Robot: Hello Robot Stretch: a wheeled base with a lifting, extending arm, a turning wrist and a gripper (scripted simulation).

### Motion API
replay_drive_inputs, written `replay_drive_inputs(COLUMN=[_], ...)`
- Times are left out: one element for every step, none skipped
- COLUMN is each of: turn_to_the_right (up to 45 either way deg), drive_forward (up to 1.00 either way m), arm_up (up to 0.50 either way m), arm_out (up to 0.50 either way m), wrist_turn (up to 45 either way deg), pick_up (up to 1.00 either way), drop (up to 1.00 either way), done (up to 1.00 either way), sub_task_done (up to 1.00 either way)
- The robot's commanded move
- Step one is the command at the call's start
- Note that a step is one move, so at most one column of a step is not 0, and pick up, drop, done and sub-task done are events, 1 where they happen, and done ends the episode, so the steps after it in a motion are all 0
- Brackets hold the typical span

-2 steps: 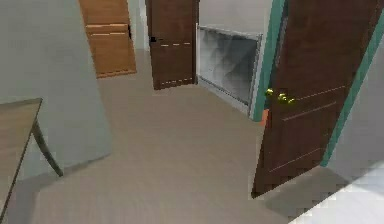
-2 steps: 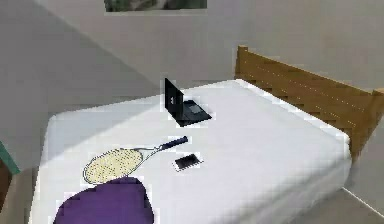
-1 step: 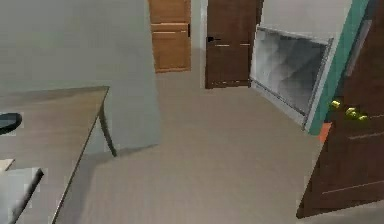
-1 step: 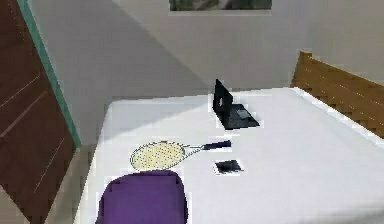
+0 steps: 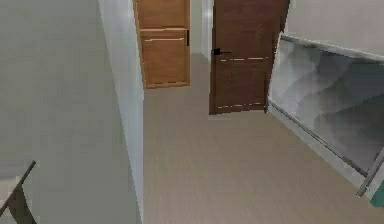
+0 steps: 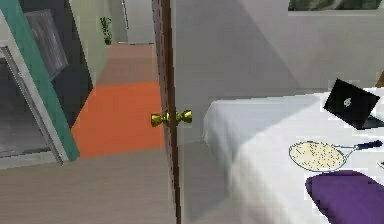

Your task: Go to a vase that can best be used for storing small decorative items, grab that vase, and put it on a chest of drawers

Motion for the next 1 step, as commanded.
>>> replay_drive_inputs(turn_to_the_right=[-3.0], drive_forward=[0.0], arm_up=[0.0], arm_out=[0.0], wrist_turn=[0.0], pick_up=[0.0], drop=[0.0], done=[0.0], sub_task_done=[0.0])
